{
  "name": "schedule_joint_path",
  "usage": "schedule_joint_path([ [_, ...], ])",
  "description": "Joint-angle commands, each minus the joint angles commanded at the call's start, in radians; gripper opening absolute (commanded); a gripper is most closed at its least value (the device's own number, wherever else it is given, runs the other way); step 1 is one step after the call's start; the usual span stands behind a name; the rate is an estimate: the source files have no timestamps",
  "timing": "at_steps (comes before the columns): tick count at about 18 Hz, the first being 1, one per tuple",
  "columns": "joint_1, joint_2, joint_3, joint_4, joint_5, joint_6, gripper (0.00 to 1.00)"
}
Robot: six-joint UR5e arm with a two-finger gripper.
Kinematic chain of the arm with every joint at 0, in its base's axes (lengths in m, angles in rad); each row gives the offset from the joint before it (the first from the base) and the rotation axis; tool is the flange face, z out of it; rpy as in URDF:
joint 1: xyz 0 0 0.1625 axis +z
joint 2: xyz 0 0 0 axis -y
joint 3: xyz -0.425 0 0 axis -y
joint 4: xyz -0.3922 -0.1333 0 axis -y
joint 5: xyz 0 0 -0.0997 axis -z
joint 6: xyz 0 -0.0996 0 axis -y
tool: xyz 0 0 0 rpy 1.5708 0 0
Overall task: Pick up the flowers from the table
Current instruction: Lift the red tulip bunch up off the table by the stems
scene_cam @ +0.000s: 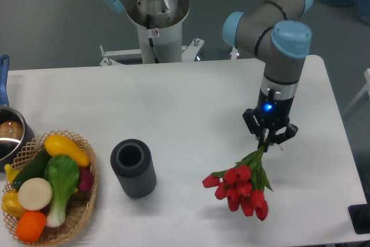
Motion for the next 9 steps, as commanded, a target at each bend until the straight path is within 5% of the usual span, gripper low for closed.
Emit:
schedule_joint_path([
  [9, 0.063, 0.038, 0.017, -0.002, -0.129, -0.021, 0.09],
])
